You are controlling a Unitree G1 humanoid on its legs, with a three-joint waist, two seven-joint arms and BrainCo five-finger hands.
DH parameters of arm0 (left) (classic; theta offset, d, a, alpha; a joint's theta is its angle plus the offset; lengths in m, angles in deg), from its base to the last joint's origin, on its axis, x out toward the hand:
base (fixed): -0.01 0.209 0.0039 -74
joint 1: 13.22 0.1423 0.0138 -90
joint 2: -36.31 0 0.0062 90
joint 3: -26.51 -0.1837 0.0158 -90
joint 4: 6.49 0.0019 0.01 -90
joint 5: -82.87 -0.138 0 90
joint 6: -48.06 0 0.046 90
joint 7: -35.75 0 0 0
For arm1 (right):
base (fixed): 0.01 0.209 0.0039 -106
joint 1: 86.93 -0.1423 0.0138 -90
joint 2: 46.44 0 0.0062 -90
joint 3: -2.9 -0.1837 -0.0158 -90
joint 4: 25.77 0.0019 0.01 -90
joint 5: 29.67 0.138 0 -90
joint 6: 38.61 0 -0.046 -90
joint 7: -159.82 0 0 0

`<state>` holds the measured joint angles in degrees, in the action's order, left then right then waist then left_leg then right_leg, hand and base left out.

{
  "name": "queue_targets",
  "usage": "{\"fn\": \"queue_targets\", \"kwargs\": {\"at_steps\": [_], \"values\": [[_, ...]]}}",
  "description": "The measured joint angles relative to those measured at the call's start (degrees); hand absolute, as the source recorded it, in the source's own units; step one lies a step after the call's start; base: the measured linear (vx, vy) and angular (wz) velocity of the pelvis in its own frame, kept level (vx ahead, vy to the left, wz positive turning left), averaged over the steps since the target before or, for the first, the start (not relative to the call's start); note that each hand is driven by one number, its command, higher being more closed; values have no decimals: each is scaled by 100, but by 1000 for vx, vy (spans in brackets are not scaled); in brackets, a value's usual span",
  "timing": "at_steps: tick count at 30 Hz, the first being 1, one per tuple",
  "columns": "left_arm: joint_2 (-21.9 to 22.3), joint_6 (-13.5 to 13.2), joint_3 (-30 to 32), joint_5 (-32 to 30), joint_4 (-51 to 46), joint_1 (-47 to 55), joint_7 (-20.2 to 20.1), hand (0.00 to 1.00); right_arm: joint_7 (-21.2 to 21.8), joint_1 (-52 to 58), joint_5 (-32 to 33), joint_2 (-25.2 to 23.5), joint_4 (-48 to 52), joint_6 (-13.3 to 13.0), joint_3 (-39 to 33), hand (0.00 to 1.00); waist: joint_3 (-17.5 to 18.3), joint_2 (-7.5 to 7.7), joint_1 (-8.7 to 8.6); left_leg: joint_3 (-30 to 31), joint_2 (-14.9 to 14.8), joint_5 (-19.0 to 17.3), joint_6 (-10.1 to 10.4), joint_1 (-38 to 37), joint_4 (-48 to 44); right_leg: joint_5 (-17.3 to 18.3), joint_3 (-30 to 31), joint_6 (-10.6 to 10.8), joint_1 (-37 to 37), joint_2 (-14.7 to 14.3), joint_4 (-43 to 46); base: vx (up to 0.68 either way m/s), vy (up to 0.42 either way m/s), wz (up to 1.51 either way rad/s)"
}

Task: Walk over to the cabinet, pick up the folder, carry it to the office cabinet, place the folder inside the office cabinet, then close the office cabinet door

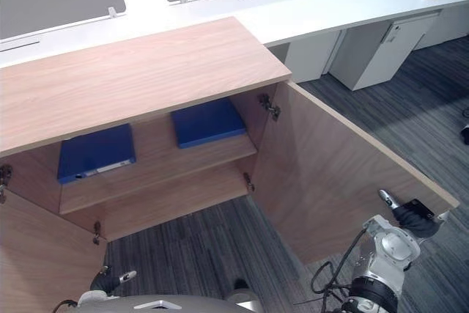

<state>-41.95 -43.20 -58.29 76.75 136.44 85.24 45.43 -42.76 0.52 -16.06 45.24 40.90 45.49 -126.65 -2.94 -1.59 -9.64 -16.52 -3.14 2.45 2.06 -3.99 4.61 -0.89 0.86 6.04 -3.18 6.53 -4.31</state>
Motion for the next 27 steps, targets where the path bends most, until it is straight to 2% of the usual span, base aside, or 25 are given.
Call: {"fn": "queue_targets", "kwargs": {"at_steps": [1,6,11,12,15,19,24,27], "values": [[-1,0,-29,-34,-3,-7,1,0,4,56,-7,-57,79,-19,37,0,0,0,-8,-8,-3,-1,2,0,0,-6,2,0,0,-2,-6,-33,-24,-10],[-11,3,-218,-96,-9,-146,2,0,43,873,-55,-1052,1205,-100,754,0,-21,74,-116,-172,-62,-4,16,-12,-2,-111,112,4,60,-52,-58,-30,-25,-16],[-6,9,-313,-97,-64,-152,2,0,66,1513,-58,-1499,1904,-175,1479,0,-25,101,-107,-428,-107,-19,37,-75,-3,-205,369,5,142,-100,-29,-37,-12,-27],[-2,16,-315,-97,-64,-122,4,0,79,1751,-66,-1563,2089,-178,1753,0,-51,165,-107,-501,-125,-52,86,-108,-3,-222,444,0,152,-121,-30,-59,-19,-37],[-4,35,-318,-96,-64,-66,13,0,159,2197,-238,-1695,2440,-176,2323,0,-29,203,-99,-645,-156,-70,130,-122,-3,-252,606,-11,260,-165,-33,-84,-29,-37],[-7,71,-432,-98,-63,-102,39,0,608,2738,-297,-1728,2741,-159,3230,0,-13,313,-88,-729,-177,-81,165,-124,4,-274,630,-80,440,-191,52,-80,-35,-34],[-2,75,-550,-185,-44,-206,73,0,1156,3020,-446,-1713,2747,-102,4183,0,-18,311,-41,-729,-200,-81,163,-117,30,-281,637,-153,522,-226,188,-38,-21,-4],[-12,88,-572,-205,5,-247,122,0,1405,3152,-502,-1675,2784,30,4783,0,-34,339,38,-717,-215,-67,179,-122,28,-276,634,-182,537,-246,269,0,0,0]]}}
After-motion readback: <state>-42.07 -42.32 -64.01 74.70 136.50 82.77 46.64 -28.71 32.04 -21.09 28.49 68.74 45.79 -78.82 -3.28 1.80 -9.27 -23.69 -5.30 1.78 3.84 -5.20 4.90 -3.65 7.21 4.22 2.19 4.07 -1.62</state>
